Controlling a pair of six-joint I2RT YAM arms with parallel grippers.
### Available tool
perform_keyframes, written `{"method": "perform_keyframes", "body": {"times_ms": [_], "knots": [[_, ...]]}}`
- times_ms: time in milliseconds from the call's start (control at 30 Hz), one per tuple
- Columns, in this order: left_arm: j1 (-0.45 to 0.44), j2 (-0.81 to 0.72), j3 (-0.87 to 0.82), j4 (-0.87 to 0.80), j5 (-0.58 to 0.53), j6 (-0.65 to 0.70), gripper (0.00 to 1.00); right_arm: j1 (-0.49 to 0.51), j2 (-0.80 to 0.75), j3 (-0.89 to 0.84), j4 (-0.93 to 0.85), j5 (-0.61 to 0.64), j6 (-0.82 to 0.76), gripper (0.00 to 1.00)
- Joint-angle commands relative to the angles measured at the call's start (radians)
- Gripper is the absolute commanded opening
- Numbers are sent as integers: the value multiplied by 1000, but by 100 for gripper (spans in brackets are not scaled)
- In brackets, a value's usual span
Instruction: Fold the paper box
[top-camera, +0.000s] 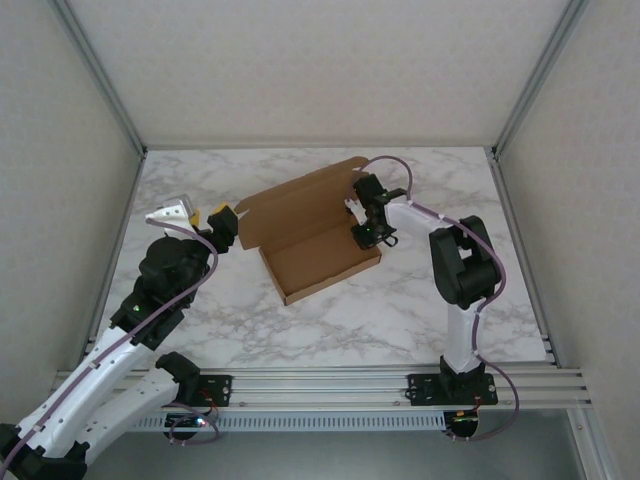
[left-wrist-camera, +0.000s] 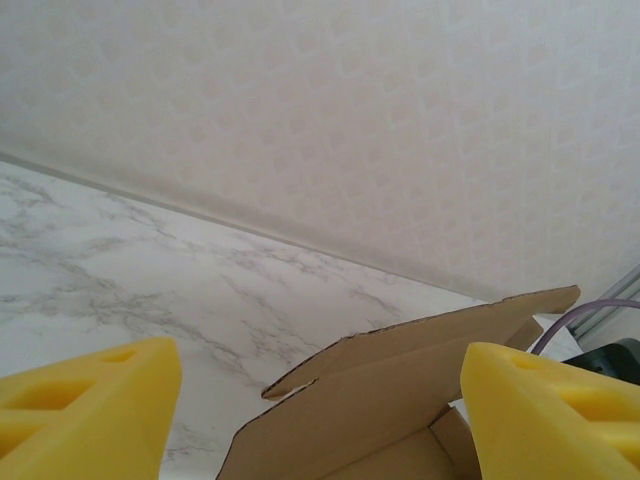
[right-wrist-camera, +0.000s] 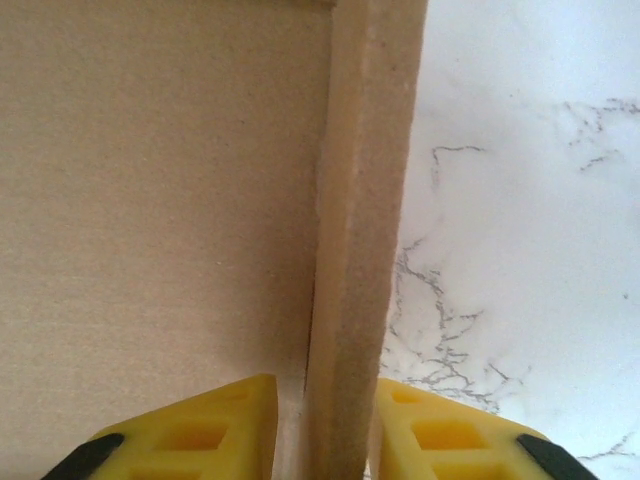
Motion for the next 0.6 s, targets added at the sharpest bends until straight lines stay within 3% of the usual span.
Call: {"method": "perform_keyframes", "body": {"times_ms": [0,167,367,567], "knots": [[12,-17,-14,23,9,-10,74,8,45,45,-38,22,-7,29],[12,-19,-15,22,9,-11,74,7,71,62,-37,31,-5,23],[11,-23,-16,24,5,-10,74,19,62,58,-33,74,-8,7],[11,-21,-16,26,9,-11,74,82,79,50,-53,274,-18,5]]}}
